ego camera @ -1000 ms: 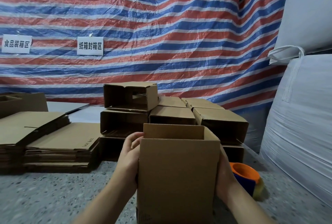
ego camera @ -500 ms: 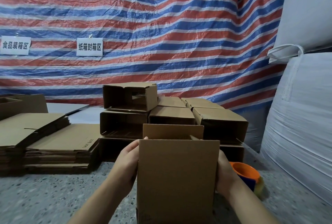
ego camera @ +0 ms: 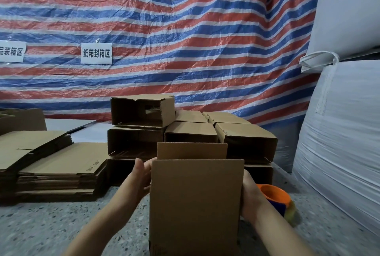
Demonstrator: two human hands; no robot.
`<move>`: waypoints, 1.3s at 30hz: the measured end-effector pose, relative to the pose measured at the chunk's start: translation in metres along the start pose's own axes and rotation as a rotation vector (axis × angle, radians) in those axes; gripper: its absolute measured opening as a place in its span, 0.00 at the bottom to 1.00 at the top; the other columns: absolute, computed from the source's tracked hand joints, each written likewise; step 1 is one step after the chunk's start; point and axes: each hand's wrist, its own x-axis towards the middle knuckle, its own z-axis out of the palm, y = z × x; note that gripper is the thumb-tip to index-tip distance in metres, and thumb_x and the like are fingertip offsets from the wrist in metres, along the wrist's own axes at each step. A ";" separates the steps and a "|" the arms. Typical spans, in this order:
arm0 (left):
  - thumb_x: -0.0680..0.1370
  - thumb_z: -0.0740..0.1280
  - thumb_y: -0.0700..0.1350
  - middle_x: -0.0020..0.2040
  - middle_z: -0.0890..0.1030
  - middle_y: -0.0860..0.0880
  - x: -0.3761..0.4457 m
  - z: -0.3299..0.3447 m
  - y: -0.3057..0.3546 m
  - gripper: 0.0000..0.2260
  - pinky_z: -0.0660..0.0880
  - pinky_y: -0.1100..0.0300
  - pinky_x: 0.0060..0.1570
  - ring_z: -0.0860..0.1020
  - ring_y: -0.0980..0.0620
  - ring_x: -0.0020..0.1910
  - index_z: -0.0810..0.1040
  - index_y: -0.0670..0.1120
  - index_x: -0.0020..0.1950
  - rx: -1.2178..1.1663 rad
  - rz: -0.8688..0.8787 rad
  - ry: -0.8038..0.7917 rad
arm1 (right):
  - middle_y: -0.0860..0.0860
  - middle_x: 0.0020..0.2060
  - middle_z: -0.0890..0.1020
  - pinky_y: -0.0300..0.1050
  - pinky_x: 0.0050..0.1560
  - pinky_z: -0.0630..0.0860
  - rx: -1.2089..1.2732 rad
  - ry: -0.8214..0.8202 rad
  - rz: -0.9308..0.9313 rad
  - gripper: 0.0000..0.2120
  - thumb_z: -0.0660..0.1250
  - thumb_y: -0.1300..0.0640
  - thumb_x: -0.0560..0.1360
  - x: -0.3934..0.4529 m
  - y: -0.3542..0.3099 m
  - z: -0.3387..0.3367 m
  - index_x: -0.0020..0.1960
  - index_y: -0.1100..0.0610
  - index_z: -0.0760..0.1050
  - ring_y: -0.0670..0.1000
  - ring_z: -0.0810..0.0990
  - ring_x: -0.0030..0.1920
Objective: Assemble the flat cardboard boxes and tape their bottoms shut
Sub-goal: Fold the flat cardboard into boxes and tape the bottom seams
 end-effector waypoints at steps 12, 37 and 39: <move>0.69 0.74 0.60 0.47 0.83 0.52 0.004 0.010 0.014 0.11 0.74 0.57 0.49 0.80 0.48 0.51 0.84 0.54 0.45 0.094 -0.057 0.225 | 0.56 0.38 0.84 0.45 0.33 0.80 0.010 0.105 0.089 0.24 0.57 0.47 0.82 0.006 0.001 -0.006 0.38 0.56 0.85 0.53 0.85 0.36; 0.68 0.72 0.49 0.66 0.73 0.54 0.008 0.012 0.013 0.30 0.71 0.45 0.66 0.74 0.50 0.65 0.71 0.66 0.68 -0.053 -0.018 0.192 | 0.51 0.62 0.81 0.52 0.53 0.81 -0.105 -0.074 -0.069 0.28 0.74 0.48 0.69 0.000 -0.013 -0.016 0.67 0.35 0.73 0.60 0.82 0.60; 0.68 0.71 0.52 0.62 0.77 0.51 0.006 0.013 0.012 0.20 0.73 0.47 0.62 0.76 0.49 0.62 0.79 0.64 0.59 0.000 -0.024 0.220 | 0.54 0.63 0.79 0.54 0.52 0.82 -0.087 -0.045 -0.089 0.22 0.73 0.50 0.70 -0.001 -0.011 -0.016 0.64 0.46 0.78 0.60 0.83 0.58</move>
